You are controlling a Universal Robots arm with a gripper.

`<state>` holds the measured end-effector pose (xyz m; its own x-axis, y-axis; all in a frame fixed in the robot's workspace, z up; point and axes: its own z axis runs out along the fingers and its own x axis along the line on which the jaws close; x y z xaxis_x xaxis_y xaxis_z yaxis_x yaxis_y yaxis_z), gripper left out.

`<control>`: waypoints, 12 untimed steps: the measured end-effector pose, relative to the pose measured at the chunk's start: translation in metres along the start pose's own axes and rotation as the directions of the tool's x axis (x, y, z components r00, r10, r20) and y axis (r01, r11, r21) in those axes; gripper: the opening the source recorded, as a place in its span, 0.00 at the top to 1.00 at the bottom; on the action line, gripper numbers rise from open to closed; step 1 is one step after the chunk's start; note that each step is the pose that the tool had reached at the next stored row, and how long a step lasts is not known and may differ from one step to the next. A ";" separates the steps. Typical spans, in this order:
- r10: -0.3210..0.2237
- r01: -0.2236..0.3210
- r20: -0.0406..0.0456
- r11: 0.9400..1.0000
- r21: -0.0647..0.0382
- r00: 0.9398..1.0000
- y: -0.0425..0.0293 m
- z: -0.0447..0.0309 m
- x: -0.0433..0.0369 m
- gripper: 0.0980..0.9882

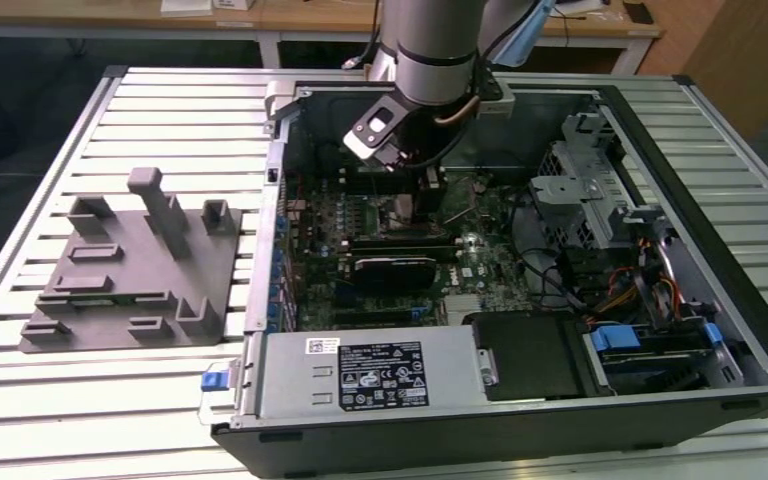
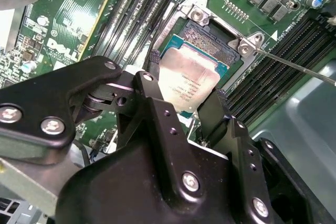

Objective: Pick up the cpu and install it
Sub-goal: 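Place the cpu into insertion slot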

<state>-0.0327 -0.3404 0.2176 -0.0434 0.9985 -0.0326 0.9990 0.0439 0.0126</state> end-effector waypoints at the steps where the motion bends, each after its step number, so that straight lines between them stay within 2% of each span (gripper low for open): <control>1: 0.000 0.000 0.000 1.000 0.000 1.000 0.0000 0.0007 0.0000 0.50; 12: 0.000 0.000 0.000 1.000 0.000 1.000 -0.0032 0.0039 0.0006 0.50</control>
<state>-0.0359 -0.3401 0.2136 -0.0433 0.9985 -0.0324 0.9990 0.0438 0.0126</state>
